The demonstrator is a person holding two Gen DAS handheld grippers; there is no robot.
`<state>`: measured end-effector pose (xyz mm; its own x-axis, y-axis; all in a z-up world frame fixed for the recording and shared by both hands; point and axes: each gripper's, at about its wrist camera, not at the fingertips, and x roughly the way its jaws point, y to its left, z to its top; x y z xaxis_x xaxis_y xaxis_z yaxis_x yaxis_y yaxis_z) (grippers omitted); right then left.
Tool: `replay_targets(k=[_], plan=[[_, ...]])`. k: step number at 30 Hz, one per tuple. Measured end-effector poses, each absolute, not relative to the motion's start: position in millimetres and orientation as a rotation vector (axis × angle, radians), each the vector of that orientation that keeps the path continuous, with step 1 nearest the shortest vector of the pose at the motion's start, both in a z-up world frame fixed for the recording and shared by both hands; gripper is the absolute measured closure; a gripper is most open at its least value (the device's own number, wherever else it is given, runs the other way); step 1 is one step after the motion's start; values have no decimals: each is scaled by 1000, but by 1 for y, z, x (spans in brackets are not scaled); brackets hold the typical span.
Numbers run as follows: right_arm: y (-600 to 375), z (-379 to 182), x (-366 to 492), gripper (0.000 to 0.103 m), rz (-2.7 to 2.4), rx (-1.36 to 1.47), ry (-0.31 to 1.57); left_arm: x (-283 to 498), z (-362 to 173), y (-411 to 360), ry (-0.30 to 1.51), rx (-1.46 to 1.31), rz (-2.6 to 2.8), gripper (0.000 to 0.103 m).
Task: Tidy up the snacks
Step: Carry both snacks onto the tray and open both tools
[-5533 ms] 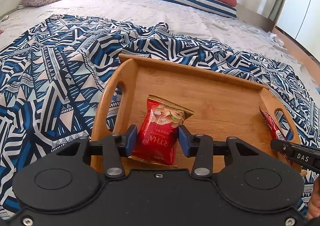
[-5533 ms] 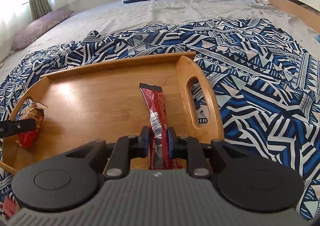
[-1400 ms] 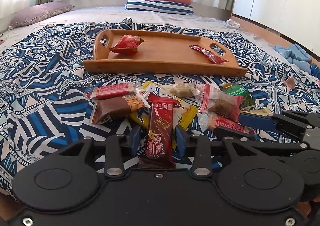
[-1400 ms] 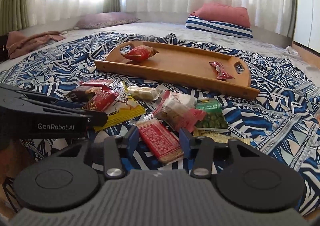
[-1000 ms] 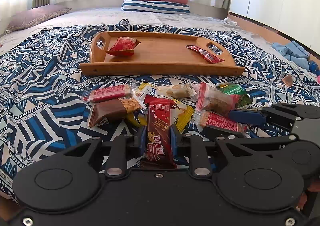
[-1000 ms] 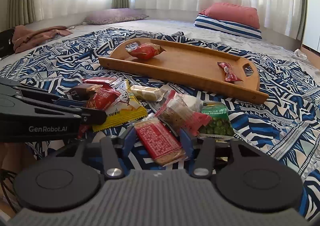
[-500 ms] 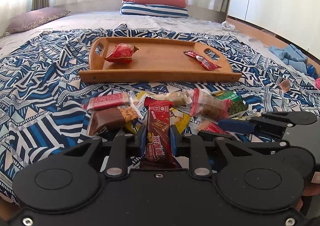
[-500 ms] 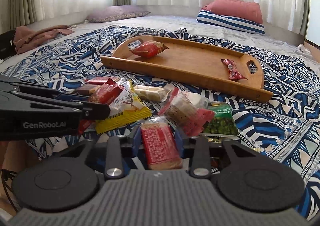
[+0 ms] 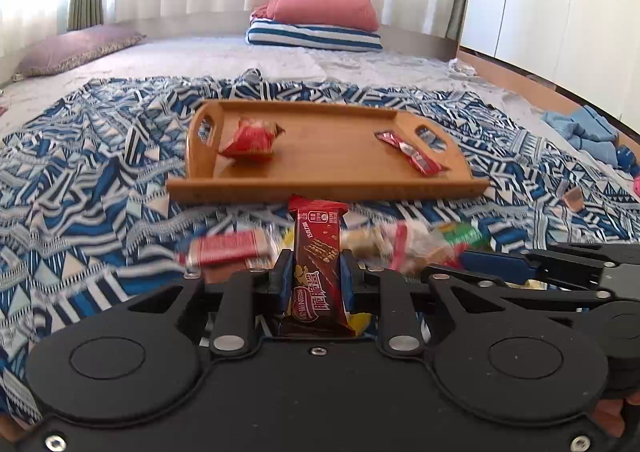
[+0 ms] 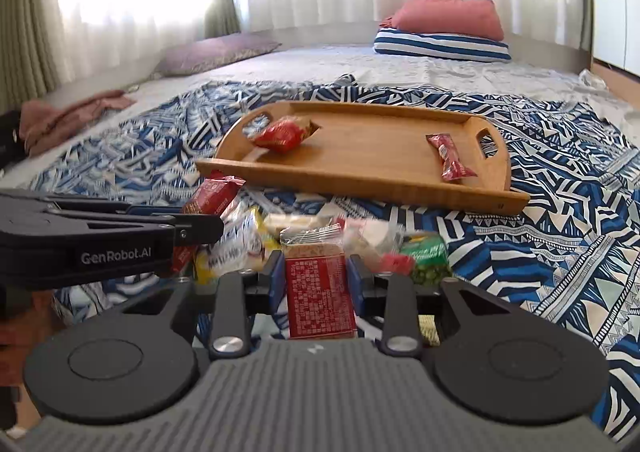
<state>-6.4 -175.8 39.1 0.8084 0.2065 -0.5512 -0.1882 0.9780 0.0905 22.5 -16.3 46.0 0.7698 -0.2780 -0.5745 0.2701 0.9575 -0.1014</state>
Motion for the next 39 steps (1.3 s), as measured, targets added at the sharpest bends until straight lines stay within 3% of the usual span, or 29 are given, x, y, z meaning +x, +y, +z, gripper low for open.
replay_targets(k=[20, 29, 39], plan=[[-225, 102, 111, 66, 99, 217, 581, 153, 88, -25, 666, -127, -315, 81], [-246, 71, 194, 66, 49, 263, 745, 222, 72, -40, 747, -154, -316, 81], [-243, 36, 222, 66, 9, 221, 814, 252, 32, -62, 815, -102, -299, 81]])
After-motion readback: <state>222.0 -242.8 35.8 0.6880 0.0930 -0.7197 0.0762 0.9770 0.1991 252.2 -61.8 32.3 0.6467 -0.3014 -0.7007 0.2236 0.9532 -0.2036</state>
